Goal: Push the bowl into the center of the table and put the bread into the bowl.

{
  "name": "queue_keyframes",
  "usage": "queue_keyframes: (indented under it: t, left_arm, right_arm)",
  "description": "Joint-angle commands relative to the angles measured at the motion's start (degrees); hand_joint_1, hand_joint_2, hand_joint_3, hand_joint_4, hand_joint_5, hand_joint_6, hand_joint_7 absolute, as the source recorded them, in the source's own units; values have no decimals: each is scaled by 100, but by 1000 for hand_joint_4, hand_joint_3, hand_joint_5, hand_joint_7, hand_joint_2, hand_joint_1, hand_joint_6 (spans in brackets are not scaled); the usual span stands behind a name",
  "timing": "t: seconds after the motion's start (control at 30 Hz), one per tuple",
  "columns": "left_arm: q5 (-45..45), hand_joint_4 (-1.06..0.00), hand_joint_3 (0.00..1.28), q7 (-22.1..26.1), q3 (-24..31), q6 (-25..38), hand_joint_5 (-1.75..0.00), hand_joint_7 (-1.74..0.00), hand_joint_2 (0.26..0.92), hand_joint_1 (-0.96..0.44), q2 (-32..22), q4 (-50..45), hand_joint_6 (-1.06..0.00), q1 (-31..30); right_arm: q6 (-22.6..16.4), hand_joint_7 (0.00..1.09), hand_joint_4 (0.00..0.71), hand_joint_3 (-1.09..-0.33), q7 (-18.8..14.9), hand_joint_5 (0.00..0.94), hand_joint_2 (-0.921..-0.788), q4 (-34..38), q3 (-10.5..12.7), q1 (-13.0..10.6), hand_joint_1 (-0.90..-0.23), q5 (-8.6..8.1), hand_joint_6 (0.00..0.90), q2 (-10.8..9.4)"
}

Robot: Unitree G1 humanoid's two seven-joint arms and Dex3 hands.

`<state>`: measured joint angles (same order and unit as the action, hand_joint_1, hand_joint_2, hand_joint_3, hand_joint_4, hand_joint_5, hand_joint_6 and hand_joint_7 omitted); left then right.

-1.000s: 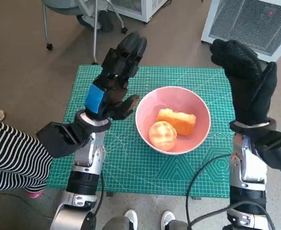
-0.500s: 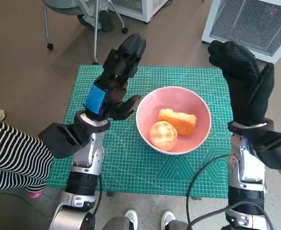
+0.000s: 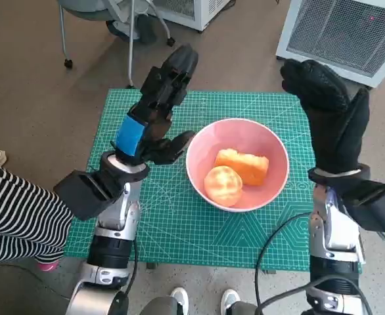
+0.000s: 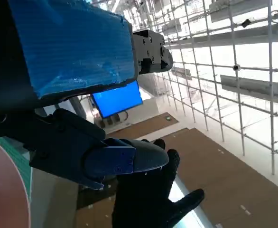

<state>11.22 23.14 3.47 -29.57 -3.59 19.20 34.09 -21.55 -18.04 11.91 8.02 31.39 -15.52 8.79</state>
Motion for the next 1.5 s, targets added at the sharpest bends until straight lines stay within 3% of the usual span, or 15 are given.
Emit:
queue_keyframes:
  t: [0.03,1.1,1.5]
  left_arm:
    - [-72,-32,392,-64,-24,-83,-8,-293,921,-651,-37,-67,1,-69]
    - [-53,-31,386,-32,-63,-178,-7,-277,921,-647,-128,16,1,-83]
    - [-47,-36,335,-39,-48,-276,-8,-260,921,-352,-106,95,1,-101]
  right_arm:
    - [-37,364,187,-661,-59,0,-921,139,-15,-128,-709,52,119,3]
    - [-186,370,167,-673,-109,0,-921,144,-99,-222,-719,43,125,-41]
    - [-221,371,165,-672,-172,0,-921,183,-79,-231,-715,-1,125,-6]
